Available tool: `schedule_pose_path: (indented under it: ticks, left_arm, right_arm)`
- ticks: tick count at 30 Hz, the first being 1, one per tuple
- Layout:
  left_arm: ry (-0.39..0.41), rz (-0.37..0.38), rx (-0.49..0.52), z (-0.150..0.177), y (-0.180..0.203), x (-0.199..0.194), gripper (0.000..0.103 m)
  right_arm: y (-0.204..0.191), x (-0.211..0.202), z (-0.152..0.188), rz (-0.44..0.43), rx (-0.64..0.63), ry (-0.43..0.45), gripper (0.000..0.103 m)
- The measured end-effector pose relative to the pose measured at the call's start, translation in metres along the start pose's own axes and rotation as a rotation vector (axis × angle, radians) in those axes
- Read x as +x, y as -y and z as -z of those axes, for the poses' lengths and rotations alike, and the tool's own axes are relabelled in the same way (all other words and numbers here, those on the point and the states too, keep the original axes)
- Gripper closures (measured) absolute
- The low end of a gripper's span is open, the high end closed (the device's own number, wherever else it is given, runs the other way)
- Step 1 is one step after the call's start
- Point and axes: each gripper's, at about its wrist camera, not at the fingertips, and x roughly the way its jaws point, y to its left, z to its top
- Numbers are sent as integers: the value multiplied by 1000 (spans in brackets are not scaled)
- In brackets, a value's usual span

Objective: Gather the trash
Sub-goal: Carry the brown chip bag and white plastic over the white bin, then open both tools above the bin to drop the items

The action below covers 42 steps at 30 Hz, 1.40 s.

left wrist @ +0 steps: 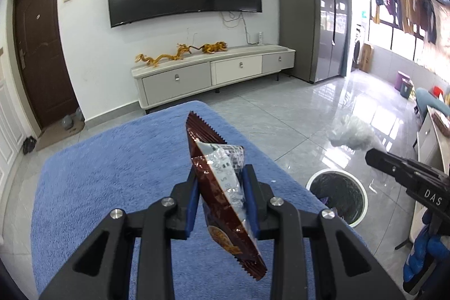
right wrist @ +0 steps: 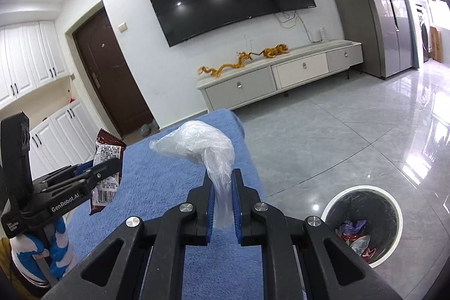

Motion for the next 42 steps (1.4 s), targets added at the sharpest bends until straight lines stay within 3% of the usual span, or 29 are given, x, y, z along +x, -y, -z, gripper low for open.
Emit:
schedule_pose_path:
  ticks: [21, 42]
  left_arm:
    - [-69, 95, 236, -20, 144, 51, 75]
    - [-228, 233, 424, -18, 285, 186, 73]
  right_arm:
    - [124, -39, 20, 128, 214, 70, 92]
    - [248, 1, 70, 286, 442, -95, 92]
